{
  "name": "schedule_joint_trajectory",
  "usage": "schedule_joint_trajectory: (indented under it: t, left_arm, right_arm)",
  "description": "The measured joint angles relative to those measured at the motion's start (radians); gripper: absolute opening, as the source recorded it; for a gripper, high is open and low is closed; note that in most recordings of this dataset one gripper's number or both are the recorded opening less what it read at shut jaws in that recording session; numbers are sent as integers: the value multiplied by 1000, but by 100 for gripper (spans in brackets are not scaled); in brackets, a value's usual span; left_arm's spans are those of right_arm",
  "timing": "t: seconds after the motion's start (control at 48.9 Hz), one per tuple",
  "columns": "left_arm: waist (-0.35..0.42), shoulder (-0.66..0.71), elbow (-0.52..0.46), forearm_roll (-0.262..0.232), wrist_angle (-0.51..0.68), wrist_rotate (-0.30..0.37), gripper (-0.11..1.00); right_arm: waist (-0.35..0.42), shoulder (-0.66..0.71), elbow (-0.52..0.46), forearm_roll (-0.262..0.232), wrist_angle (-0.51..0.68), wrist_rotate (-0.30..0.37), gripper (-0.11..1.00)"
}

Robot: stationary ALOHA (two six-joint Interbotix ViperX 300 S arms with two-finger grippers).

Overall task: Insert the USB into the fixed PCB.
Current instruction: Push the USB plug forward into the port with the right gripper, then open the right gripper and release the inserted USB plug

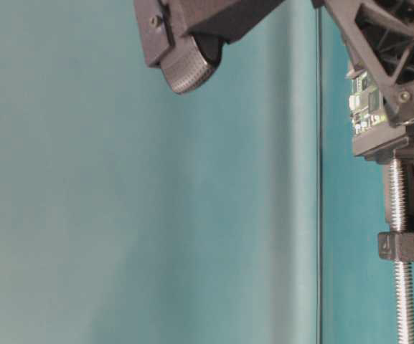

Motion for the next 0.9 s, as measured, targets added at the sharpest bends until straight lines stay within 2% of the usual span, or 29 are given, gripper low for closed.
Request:
schedule_joint_trajectory:
  t: [0.204,0.9]
  left_arm:
    - [0,-2,0,0,0,0,95]
    - [0,0,0,0,0,0,95]
  right_arm:
    - [-14,0,-3,-18,2,0,21]
    - [-28,-2,6,-29,43,0,21]
